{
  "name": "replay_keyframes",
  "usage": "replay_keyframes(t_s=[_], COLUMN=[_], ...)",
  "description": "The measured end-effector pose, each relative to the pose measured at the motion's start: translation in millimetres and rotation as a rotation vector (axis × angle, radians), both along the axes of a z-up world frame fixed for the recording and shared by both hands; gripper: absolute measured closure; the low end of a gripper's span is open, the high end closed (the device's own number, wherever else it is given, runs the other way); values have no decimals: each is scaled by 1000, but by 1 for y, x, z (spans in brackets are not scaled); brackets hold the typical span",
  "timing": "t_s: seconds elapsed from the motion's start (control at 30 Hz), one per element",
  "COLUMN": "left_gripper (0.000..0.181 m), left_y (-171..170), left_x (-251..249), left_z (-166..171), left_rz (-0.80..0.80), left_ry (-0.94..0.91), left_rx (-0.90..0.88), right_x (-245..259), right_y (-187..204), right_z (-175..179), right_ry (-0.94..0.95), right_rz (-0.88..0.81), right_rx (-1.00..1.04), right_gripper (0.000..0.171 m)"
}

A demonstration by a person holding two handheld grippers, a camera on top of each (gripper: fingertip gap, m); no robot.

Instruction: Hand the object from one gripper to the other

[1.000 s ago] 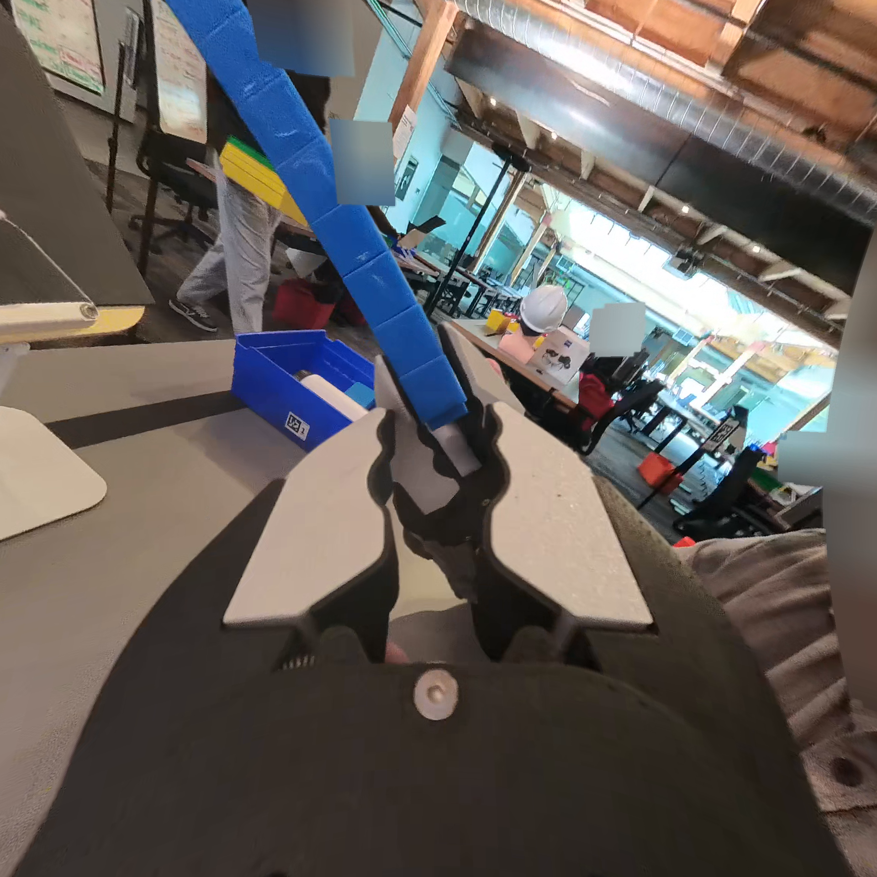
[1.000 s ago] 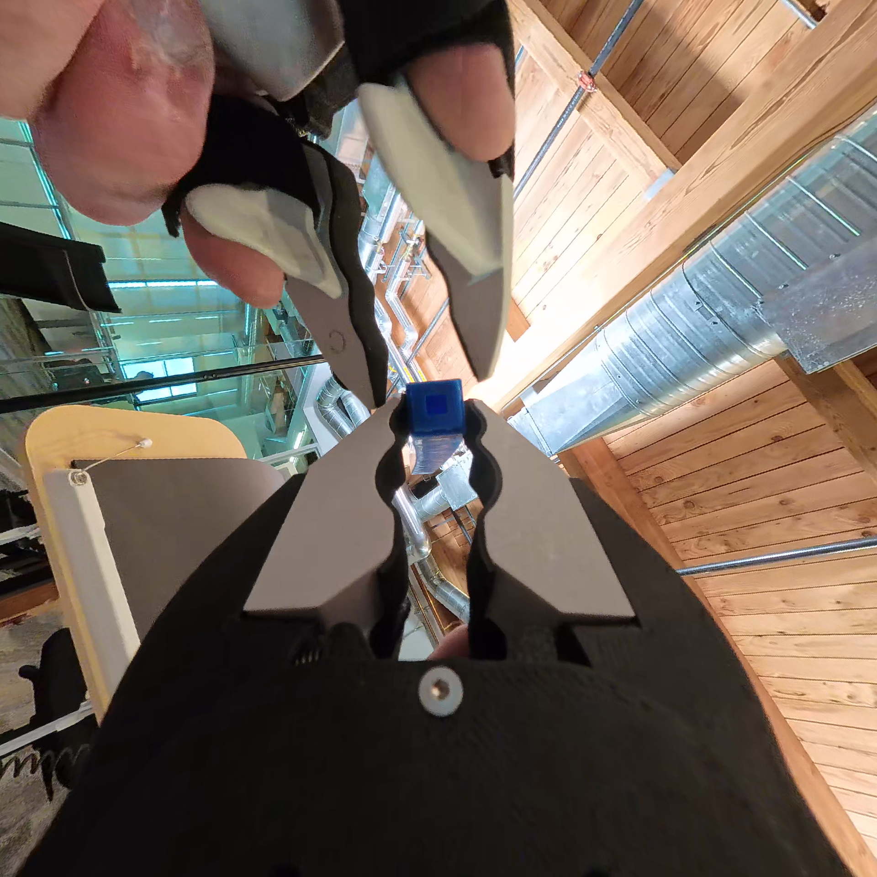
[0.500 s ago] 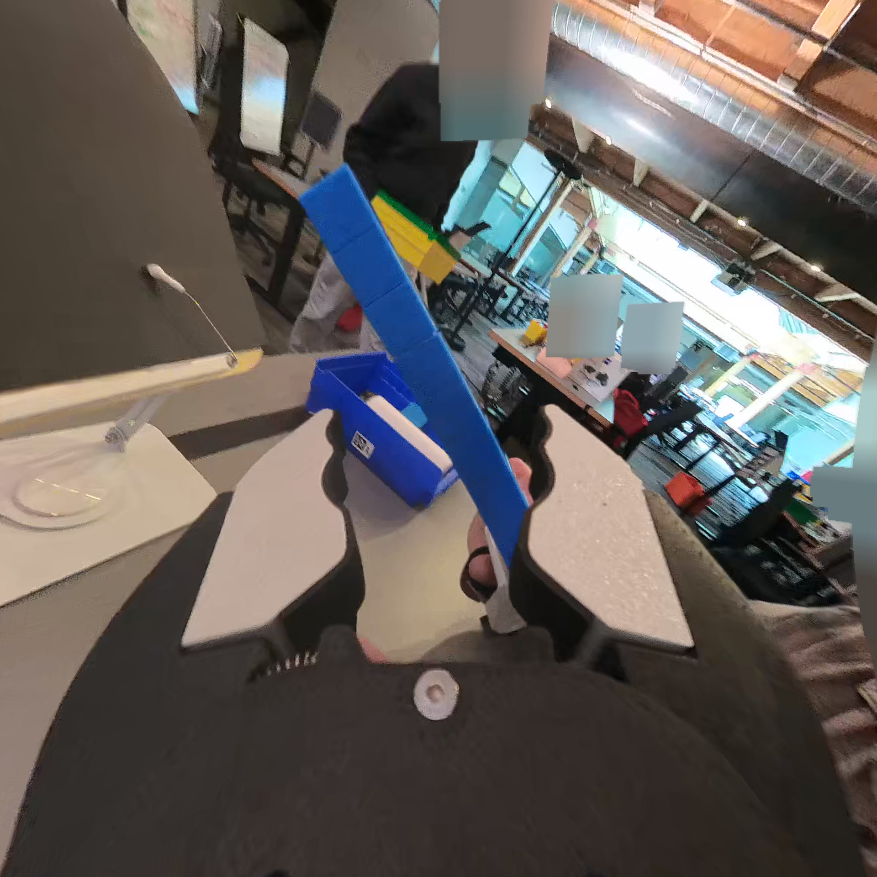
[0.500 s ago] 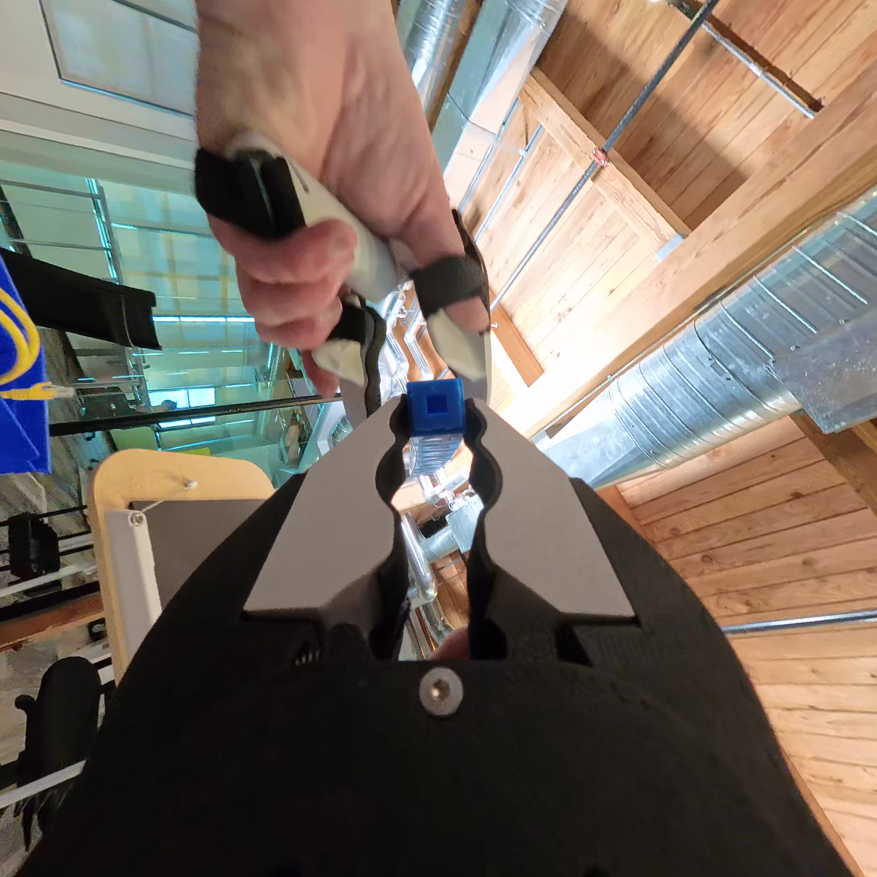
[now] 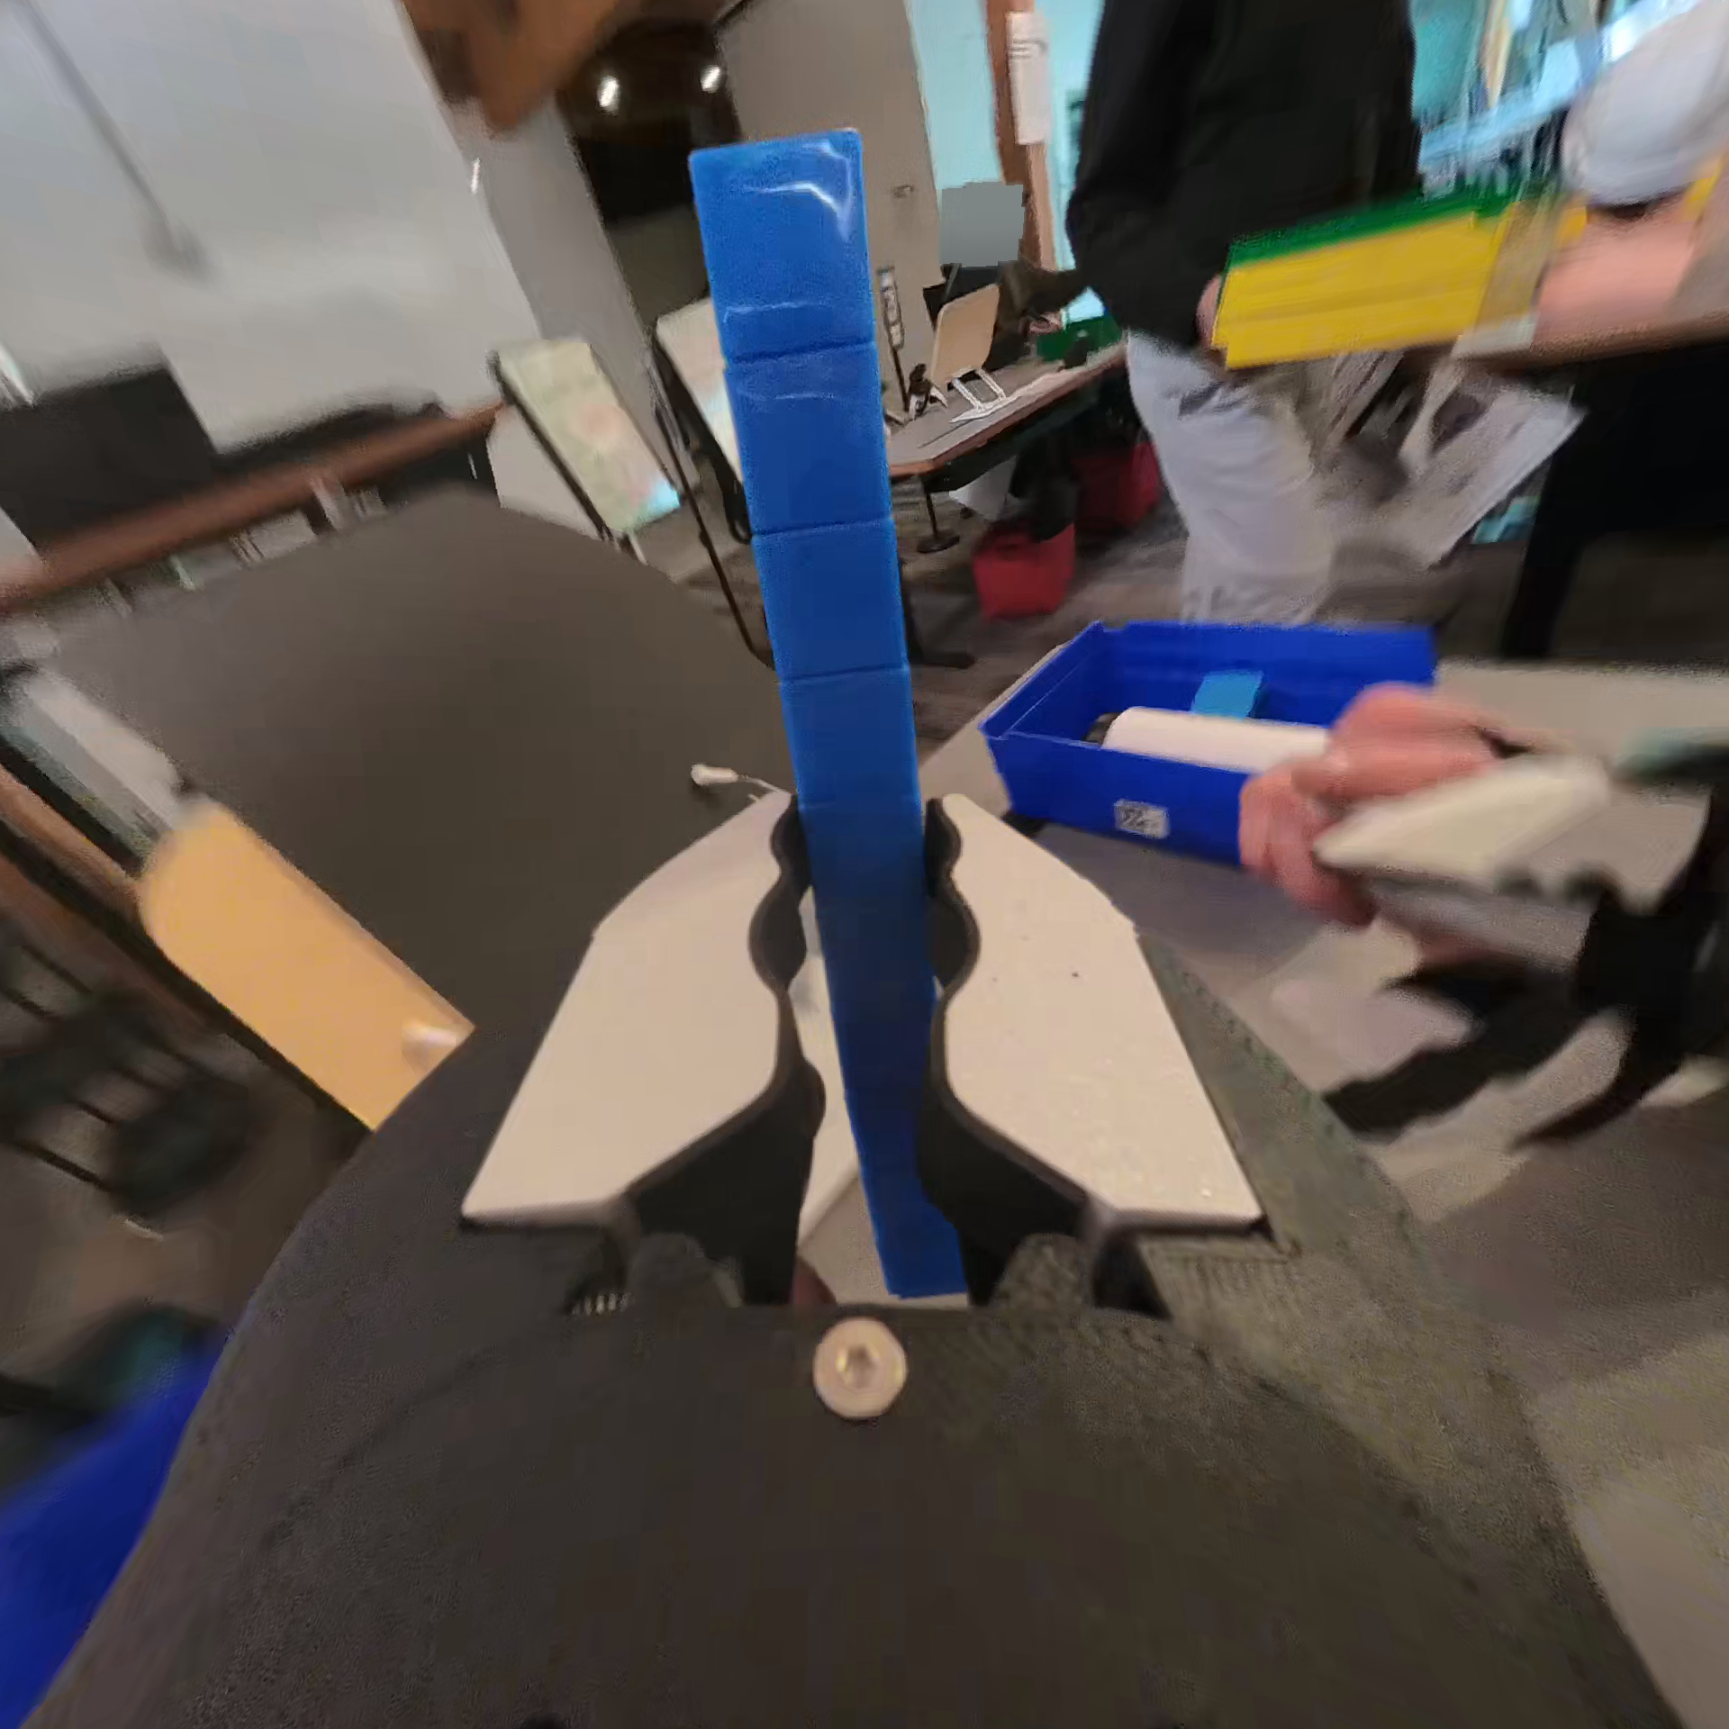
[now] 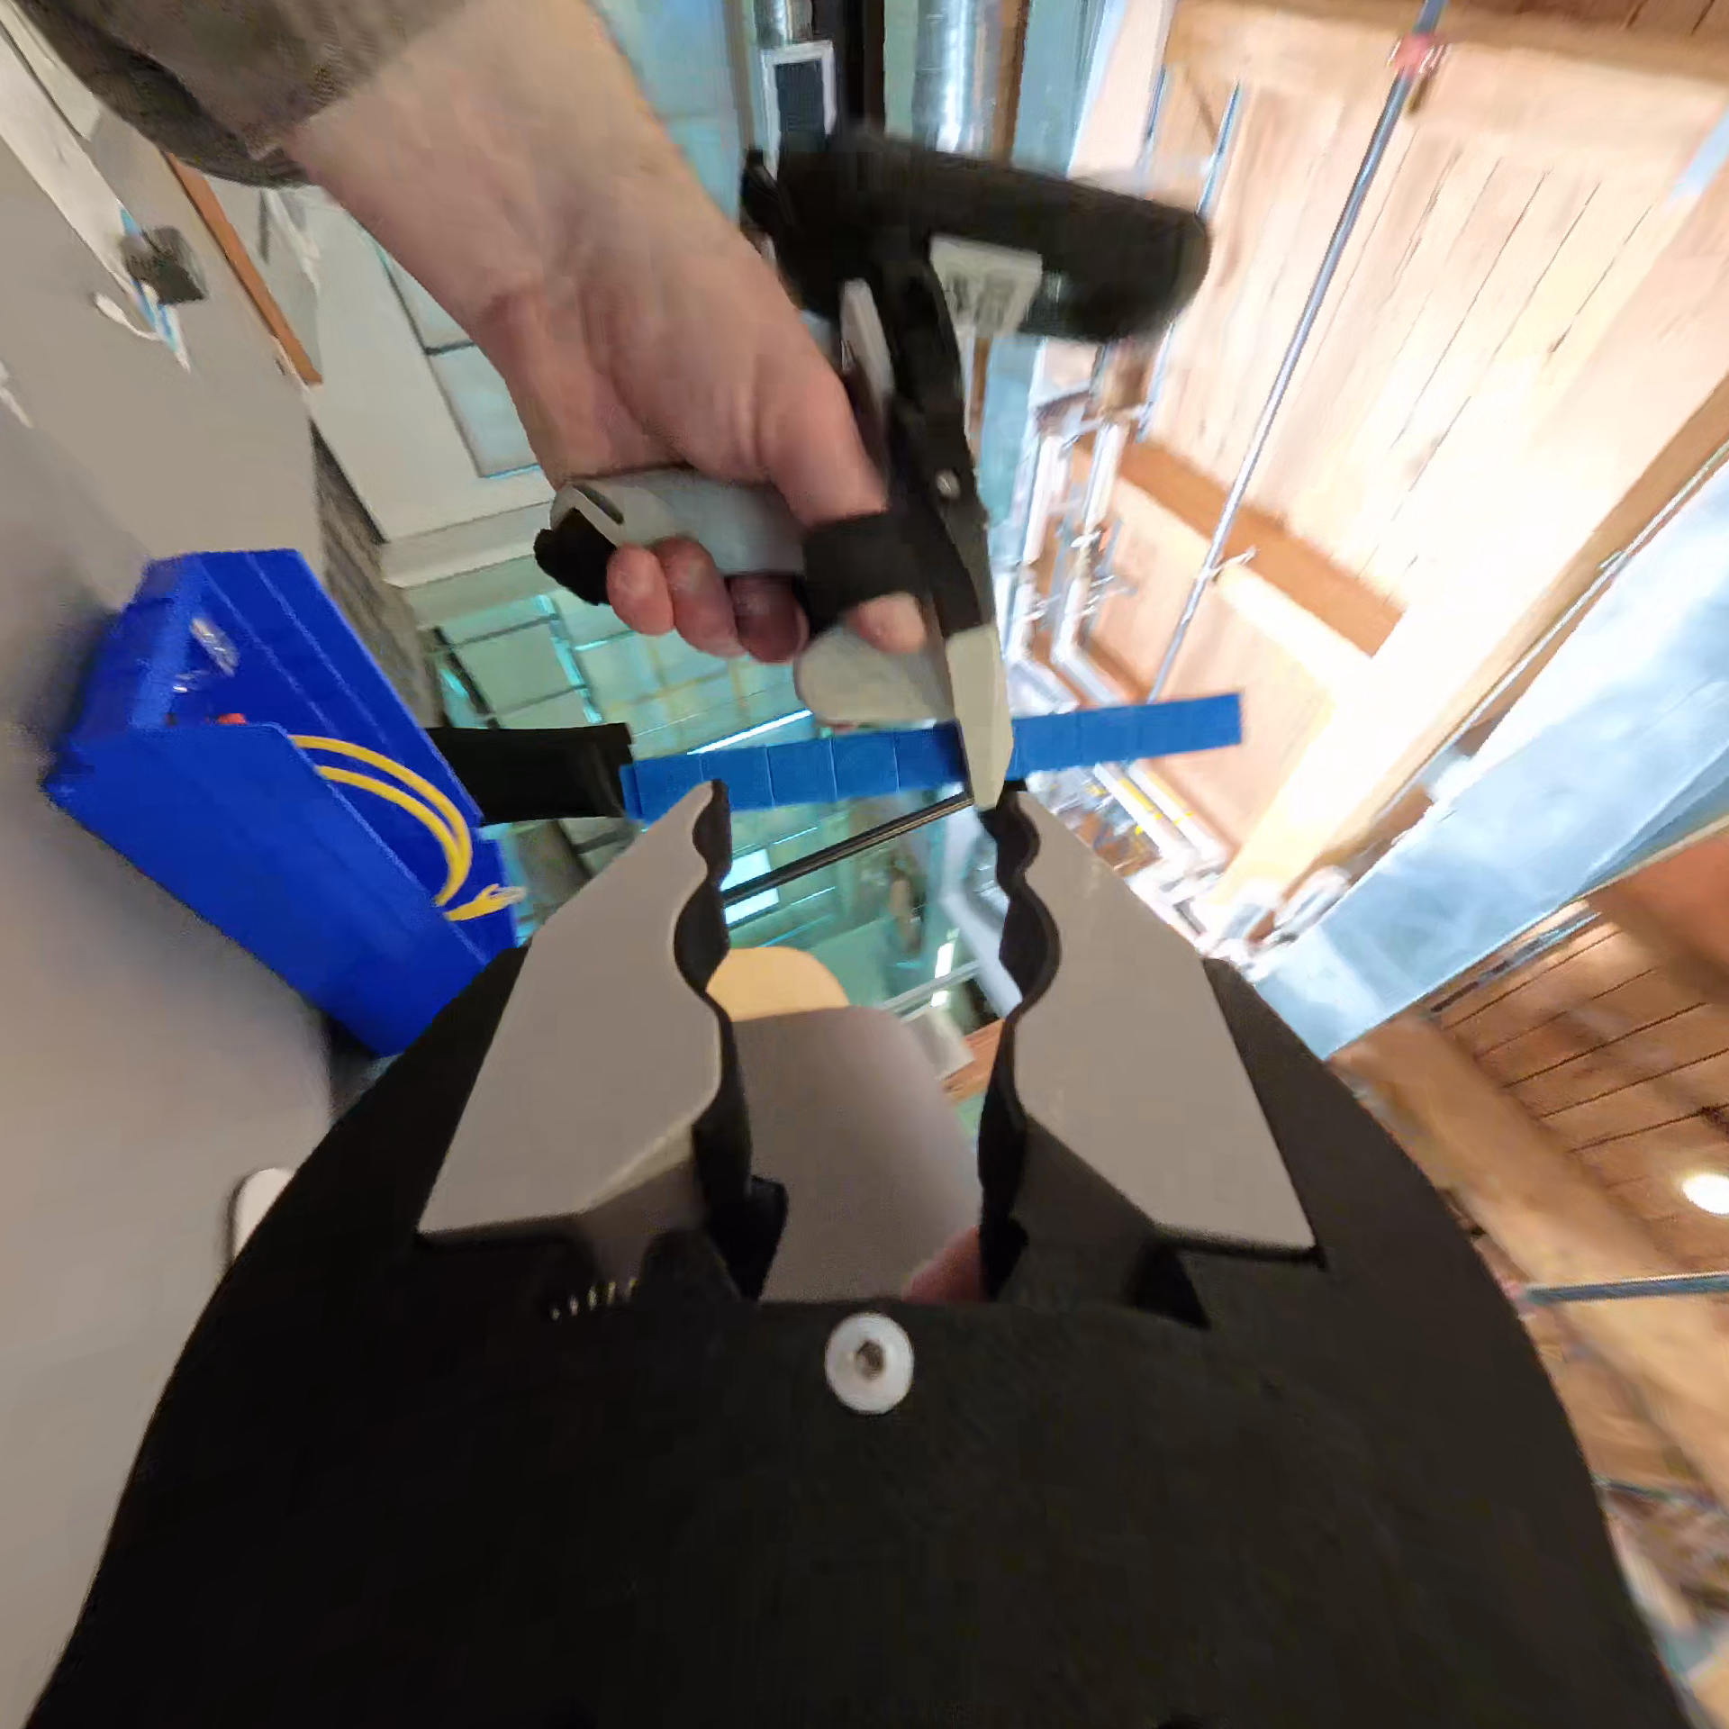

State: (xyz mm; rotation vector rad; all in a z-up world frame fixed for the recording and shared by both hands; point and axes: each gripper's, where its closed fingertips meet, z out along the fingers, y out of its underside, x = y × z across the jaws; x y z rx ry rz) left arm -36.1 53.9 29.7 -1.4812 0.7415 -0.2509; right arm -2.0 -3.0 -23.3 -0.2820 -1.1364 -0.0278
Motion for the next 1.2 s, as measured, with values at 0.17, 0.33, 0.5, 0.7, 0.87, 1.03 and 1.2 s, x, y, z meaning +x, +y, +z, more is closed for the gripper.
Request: replay_keyframes(t_s=[0.17,0.33,0.5,0.7,0.87,1.03,1.2], left_gripper=[159,158,158,158,158,158,158], left_y=[1,4,1,0,-1,-2,2], left_x=[8,23,35,42,43,43,43], left_z=[-25,-59,-66,-64,-65,-67,-70], left_rz=[98,35,-62,-115,-133,-145,-141], left_ry=[699,1037,1124,1193,1196,1219,1213], left_rx=[349,470,518,554,558,555,539], right_x=[26,42,34,28,30,29,28], right_y=[13,16,19,19,27,35,36], right_z=[31,42,10,-1,-7,-12,-14], right_ry=[34,-23,-235,-293,-333,-353,-353], right_rz=[47,-46,-86,-127,-146,-195,-197], right_rx=[-183,-80,-34,-4,-41,-23,-40], right_gripper=[108,105,124,165,138,150,152])
